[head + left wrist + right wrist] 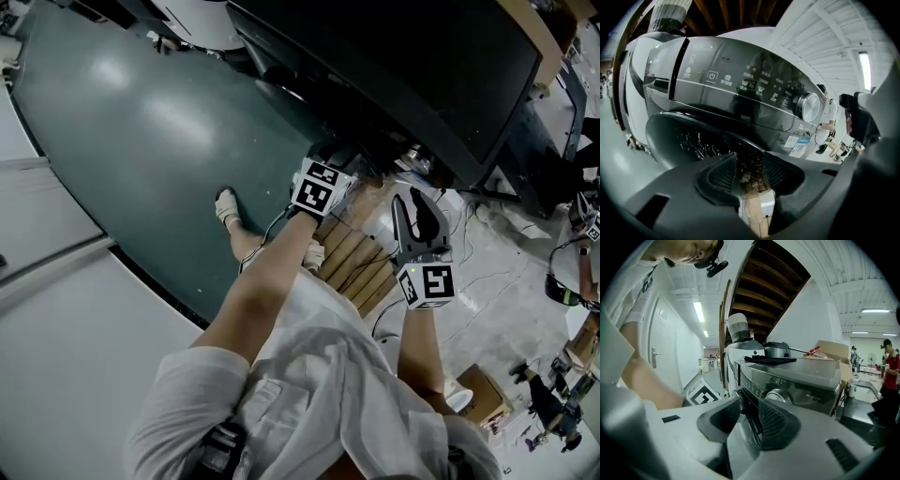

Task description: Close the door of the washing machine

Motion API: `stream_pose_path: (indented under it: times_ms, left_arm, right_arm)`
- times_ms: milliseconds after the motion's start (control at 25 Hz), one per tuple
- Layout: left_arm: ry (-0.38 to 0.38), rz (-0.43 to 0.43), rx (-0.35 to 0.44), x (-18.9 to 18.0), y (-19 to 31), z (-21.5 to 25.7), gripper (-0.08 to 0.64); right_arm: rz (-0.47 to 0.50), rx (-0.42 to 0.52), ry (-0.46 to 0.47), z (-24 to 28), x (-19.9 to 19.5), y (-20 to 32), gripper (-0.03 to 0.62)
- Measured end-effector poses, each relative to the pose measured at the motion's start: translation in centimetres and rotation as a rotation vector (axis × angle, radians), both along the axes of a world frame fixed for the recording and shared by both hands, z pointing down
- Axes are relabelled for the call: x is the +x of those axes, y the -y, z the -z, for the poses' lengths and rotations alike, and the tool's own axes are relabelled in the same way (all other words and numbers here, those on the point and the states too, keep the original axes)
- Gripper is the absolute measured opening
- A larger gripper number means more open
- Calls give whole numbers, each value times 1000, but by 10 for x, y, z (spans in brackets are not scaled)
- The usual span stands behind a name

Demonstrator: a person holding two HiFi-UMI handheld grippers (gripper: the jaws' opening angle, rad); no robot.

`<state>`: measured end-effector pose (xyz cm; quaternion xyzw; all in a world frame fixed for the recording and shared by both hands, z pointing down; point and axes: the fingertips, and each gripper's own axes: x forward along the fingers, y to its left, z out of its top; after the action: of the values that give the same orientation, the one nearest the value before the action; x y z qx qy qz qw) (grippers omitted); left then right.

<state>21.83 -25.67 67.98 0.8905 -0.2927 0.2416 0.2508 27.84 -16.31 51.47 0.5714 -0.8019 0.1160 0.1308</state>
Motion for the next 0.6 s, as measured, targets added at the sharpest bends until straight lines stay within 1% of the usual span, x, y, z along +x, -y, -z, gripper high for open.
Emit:
stream_pose_path:
  times_ms: [320,600]
  left_arm:
    - [1,33,-38,6,4,-1,181]
    - [9,38,-41,4,4,0,181]
  right_arm:
    - [4,-2,-6,-4,0,3,141]
    - [-8,-4,-12,1,7,-4,141]
